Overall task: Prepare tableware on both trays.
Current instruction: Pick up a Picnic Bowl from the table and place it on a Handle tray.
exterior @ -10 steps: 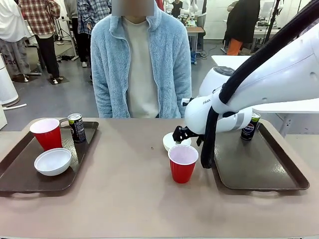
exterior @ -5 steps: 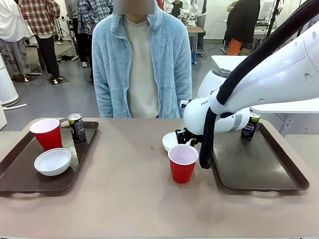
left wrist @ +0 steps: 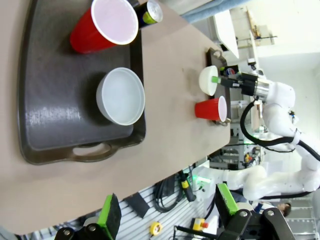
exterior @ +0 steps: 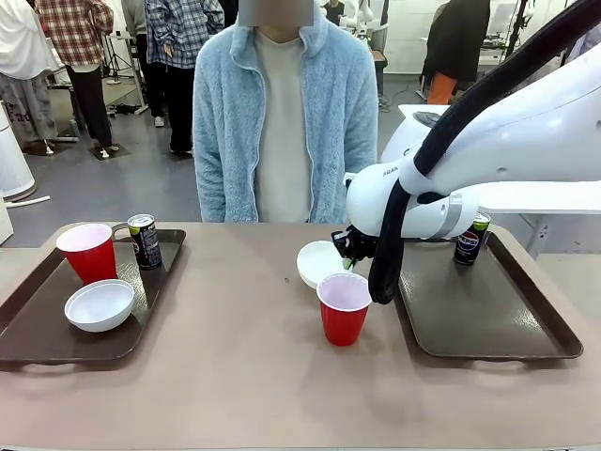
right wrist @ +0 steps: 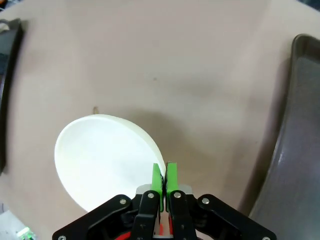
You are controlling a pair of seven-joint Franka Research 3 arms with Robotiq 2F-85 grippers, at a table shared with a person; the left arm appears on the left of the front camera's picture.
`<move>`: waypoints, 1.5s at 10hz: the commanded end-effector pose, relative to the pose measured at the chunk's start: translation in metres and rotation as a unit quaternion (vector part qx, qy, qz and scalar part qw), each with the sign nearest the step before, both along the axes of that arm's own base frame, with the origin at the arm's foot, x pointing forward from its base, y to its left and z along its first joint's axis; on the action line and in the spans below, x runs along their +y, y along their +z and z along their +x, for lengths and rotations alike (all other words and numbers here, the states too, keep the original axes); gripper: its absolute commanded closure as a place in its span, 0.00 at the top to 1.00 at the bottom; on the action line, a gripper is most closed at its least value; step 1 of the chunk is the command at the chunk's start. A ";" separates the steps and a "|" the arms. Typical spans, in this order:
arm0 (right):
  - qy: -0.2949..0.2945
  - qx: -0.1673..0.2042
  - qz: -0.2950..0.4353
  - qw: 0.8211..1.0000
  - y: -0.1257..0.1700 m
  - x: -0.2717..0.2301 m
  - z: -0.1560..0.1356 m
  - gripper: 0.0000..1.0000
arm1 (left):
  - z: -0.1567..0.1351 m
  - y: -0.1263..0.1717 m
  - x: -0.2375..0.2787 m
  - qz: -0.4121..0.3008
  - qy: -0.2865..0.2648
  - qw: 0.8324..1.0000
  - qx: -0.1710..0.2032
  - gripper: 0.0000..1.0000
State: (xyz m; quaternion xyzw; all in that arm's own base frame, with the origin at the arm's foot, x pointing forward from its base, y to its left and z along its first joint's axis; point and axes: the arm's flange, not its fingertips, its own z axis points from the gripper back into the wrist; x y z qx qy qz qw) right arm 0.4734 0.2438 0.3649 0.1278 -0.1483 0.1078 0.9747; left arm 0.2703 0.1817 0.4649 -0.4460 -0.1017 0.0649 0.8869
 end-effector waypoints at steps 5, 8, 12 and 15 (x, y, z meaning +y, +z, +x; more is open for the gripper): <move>-0.018 0.000 -0.033 0.999 0.103 -0.124 -0.109 0.08 | -0.001 0.001 0.000 -0.010 0.000 1.000 -0.008 1.00; -0.110 0.005 -0.015 0.994 0.108 -0.225 -0.143 0.08 | -0.001 0.001 0.000 -0.010 0.000 1.000 -0.008 1.00; -0.122 0.060 -0.002 0.991 0.081 -0.266 -0.157 0.08 | -0.001 0.001 0.000 -0.010 0.000 1.000 -0.008 1.00; -0.129 0.095 -0.018 0.987 0.030 -0.270 -0.147 0.08 | -0.001 0.001 0.000 -0.010 0.000 1.000 -0.008 1.00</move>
